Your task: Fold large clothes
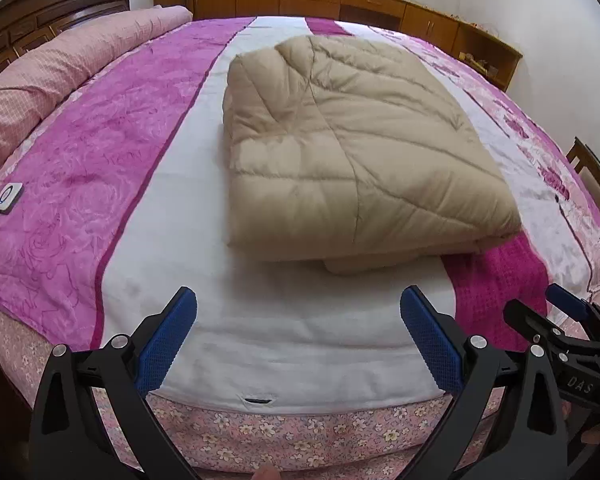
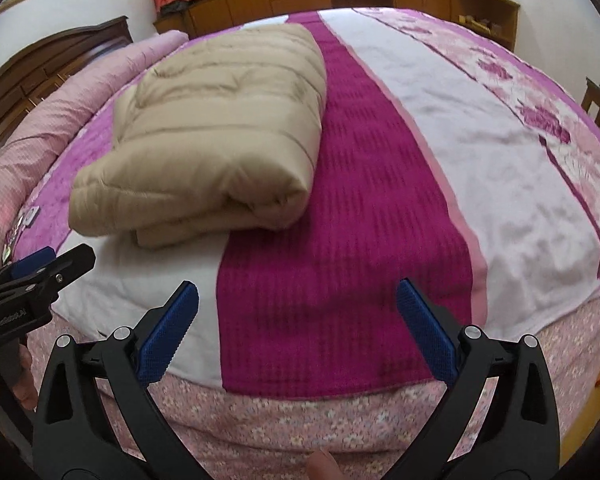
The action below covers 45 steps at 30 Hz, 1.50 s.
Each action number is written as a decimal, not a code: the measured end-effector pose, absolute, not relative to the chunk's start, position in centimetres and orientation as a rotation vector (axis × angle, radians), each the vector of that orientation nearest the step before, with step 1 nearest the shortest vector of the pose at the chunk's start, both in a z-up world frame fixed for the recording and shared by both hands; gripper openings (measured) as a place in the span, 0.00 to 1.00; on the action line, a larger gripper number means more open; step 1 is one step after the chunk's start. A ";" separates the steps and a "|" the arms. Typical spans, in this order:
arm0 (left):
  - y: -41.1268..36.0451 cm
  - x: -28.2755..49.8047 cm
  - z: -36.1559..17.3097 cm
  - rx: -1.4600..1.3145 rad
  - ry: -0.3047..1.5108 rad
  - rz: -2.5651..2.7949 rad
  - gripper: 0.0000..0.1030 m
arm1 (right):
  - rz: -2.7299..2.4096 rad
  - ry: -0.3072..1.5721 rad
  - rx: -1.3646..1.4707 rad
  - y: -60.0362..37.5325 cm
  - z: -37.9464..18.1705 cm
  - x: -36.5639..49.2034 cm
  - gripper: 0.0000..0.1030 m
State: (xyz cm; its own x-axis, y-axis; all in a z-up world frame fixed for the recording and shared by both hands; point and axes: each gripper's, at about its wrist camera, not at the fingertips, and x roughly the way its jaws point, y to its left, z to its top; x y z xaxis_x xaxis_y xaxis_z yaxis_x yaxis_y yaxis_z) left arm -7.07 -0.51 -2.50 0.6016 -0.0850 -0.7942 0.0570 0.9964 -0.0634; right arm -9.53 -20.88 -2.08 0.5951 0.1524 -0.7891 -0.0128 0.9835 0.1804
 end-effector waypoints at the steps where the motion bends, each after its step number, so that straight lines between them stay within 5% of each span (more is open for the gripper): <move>1: -0.7 -7.1 -2.7 -0.028 0.924 -0.078 0.94 | 0.097 0.932 0.163 -20.9 -2.2 -9.7 0.96; 45: -1.7 -7.5 -3.3 0.011 0.945 -0.030 0.94 | 0.118 0.935 0.181 -19.4 -1.9 -10.3 0.96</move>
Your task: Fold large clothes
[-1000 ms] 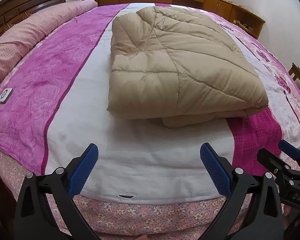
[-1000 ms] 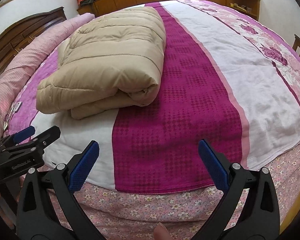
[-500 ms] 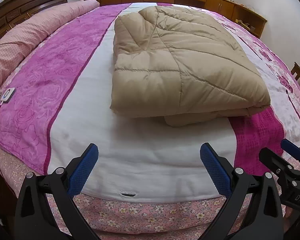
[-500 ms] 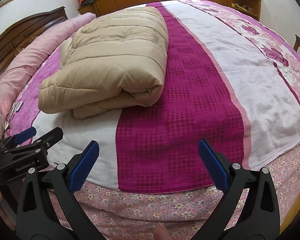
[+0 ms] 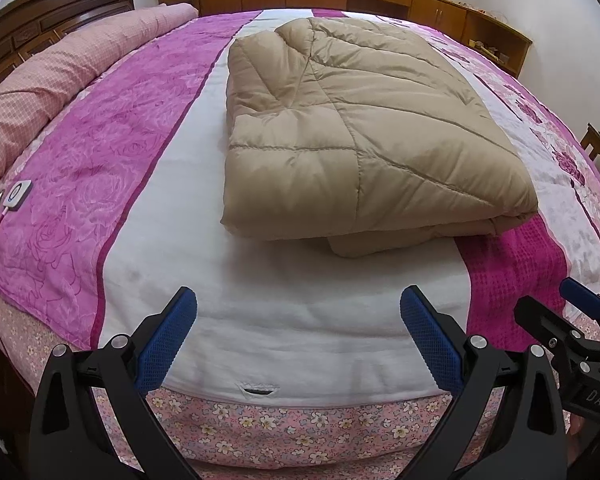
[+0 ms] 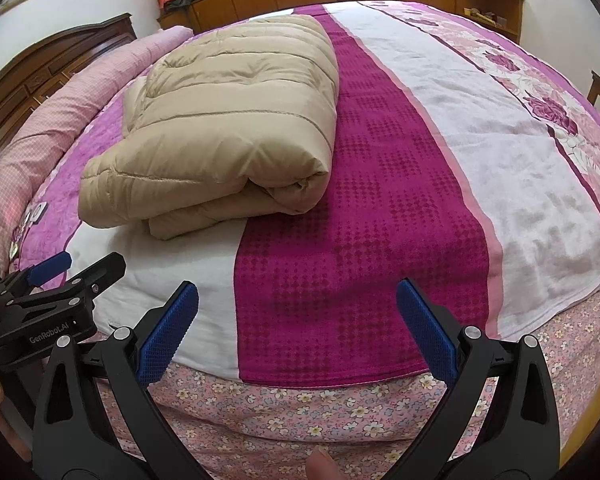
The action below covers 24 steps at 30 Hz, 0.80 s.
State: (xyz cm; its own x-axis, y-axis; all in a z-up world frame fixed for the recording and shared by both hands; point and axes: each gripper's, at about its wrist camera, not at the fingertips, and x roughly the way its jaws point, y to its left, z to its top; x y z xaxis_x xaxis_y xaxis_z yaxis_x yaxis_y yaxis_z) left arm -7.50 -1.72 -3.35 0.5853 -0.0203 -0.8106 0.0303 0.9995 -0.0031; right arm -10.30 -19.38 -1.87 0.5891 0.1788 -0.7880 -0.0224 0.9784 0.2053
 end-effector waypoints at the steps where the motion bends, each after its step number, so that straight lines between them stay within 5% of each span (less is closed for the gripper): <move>1: -1.7 -7.5 -3.3 0.011 0.945 -0.030 0.94 | 0.118 0.935 0.180 -19.4 -1.9 -10.3 0.96; 24: -1.8 -7.4 -3.1 0.010 0.945 -0.035 0.94 | 0.123 0.936 0.167 -19.3 -1.6 -9.8 0.96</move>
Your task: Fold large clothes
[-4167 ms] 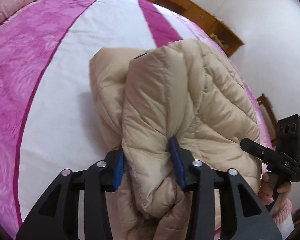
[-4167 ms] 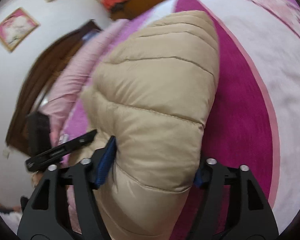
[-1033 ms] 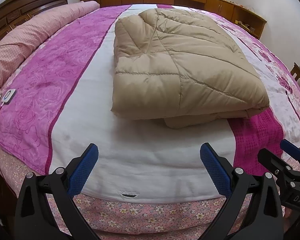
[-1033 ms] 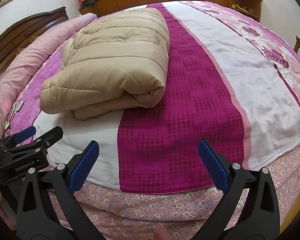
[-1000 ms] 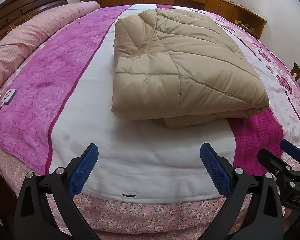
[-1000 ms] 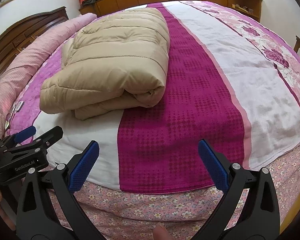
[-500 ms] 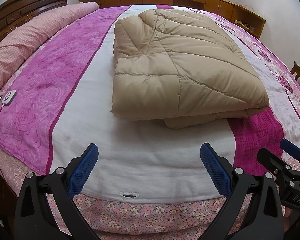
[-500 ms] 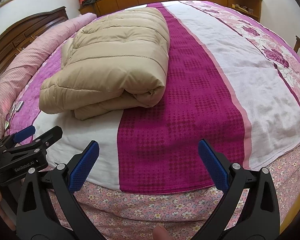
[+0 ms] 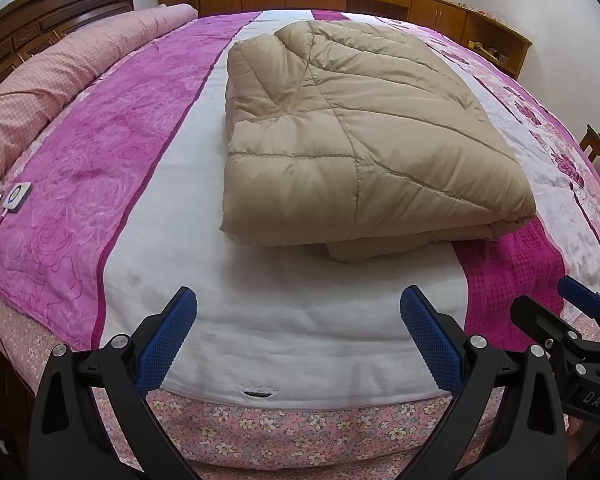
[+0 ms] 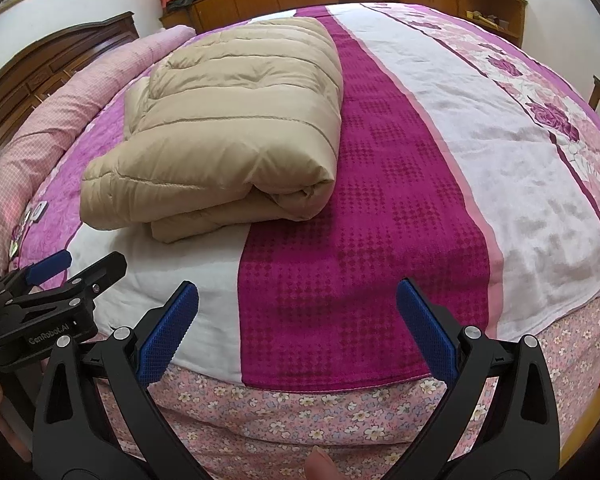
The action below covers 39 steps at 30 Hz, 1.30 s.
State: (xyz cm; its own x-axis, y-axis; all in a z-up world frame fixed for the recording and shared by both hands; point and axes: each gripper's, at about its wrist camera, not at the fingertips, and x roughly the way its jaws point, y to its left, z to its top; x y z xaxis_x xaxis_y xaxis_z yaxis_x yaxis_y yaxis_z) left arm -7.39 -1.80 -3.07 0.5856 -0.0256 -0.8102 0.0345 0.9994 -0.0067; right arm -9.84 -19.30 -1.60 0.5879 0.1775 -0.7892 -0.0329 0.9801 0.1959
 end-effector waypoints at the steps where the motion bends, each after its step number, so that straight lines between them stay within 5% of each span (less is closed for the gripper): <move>1: -1.8 -7.3 -3.0 0.010 0.946 -0.037 0.94 | 0.124 0.936 0.166 -19.3 -1.6 -9.8 0.96; 39: -1.6 -7.1 -3.1 -0.015 0.956 -0.039 0.94 | 0.127 0.926 0.176 -19.5 -1.3 -9.8 0.96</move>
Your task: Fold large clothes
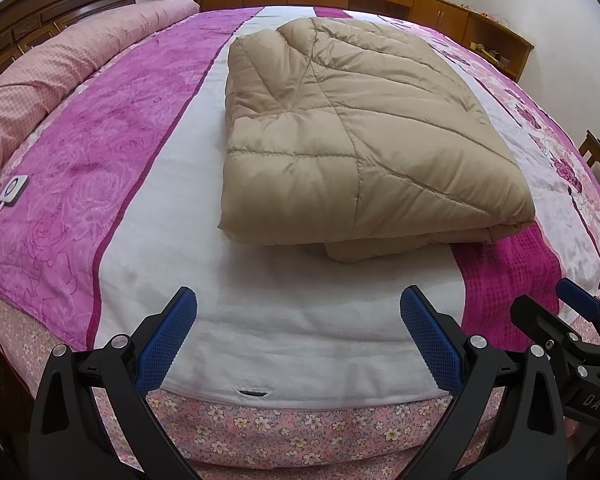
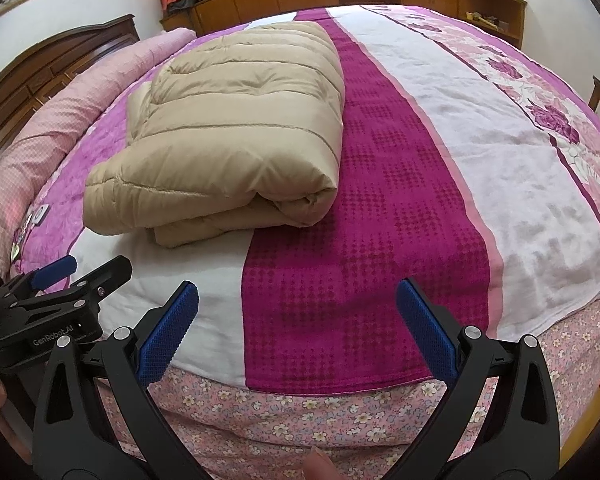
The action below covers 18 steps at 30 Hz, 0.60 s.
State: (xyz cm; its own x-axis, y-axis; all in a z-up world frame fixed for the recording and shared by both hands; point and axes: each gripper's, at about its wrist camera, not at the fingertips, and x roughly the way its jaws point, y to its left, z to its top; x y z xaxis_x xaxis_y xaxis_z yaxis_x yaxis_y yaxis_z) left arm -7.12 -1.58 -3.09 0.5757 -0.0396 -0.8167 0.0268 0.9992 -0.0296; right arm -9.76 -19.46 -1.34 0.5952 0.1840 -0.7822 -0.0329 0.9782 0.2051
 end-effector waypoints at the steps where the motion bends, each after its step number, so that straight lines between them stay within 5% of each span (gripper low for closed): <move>1: -1.6 -7.1 -3.1 -0.014 0.956 -0.039 0.94 | 0.125 0.926 0.176 -19.5 -1.3 -9.7 0.96; 18: -1.5 -7.2 -3.3 -0.020 0.963 -0.035 0.94 | 0.130 0.930 0.181 -19.7 -1.6 -9.7 0.96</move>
